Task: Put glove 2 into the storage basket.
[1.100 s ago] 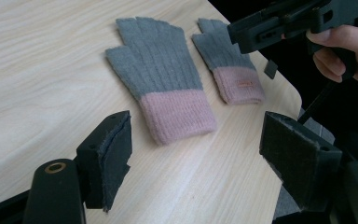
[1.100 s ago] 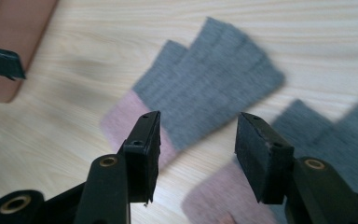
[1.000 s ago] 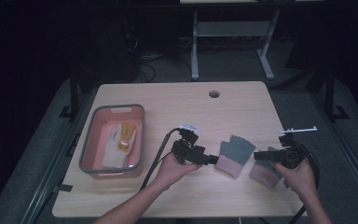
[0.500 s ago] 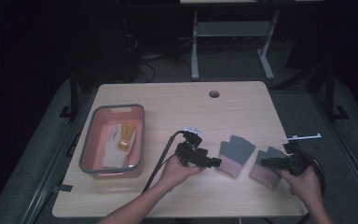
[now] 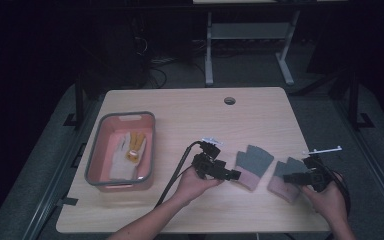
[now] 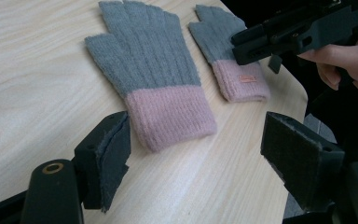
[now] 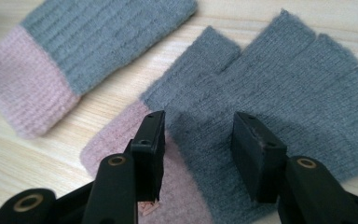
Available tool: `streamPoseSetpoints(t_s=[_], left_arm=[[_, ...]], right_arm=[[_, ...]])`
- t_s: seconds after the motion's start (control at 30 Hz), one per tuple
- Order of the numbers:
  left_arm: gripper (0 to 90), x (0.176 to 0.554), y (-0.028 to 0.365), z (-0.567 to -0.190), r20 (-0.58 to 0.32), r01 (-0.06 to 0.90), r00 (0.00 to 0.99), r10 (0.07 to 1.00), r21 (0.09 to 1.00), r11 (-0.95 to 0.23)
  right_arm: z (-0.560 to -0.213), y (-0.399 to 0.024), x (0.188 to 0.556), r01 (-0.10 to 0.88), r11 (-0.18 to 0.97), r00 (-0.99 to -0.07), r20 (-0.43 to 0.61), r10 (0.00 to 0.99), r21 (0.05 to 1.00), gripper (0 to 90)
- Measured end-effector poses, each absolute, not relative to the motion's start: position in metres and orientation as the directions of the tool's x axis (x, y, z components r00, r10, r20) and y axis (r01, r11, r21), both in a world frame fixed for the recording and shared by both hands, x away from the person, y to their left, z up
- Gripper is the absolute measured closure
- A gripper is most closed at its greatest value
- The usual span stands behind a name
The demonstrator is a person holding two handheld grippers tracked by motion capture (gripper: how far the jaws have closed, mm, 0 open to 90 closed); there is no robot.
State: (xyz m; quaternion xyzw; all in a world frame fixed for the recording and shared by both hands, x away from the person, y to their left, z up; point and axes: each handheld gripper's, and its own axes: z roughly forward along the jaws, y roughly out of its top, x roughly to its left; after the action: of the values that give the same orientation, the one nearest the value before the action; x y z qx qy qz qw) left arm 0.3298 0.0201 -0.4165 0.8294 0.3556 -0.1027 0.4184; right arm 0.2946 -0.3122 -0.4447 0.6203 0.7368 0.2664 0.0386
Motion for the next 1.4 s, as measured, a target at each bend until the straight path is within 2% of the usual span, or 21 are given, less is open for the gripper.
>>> streamPoseSetpoints(t_s=[0.23, 0.4, 0.63, 1.1, 1.4], left_arm=[[24.0, 0.33, 0.018, -0.42, -0.465, 0.678, 0.723, 0.511, 0.62, -0.396], [23.9, 0.328, 0.016, -0.423, -0.463, 0.675, 0.727, 0.507, 0.617, -0.404], [24.0, 0.323, 0.012, -0.427, -0.477, 0.68, 0.725, 0.498, 0.613, -0.403], [24.0, 0.324, 0.02, -0.424, -0.468, 0.675, 0.726, 0.503, 0.623, -0.395], [24.0, 0.326, 0.025, -0.422, -0.46, 0.679, 0.719, 0.52, 0.624, -0.386]], right_arm=[[-0.447, -0.305, 0.293, 0.887, 0.13, -0.246, 0.215, 0.945, 0.443, 58.8], [-0.447, -0.302, 0.293, 0.885, 0.145, -0.249, 0.185, 0.951, 0.443, 69.2], [-0.448, -0.304, 0.293, 0.885, 0.125, -0.242, 0.215, 0.946, 0.448, 81.8], [-0.443, -0.308, 0.294, 0.896, 0.082, -0.217, 0.269, 0.938, 0.437, 85.4], [-0.423, -0.297, 0.293, 0.879, 0.103, -0.251, 0.269, 0.93, 0.465, 85.3]])
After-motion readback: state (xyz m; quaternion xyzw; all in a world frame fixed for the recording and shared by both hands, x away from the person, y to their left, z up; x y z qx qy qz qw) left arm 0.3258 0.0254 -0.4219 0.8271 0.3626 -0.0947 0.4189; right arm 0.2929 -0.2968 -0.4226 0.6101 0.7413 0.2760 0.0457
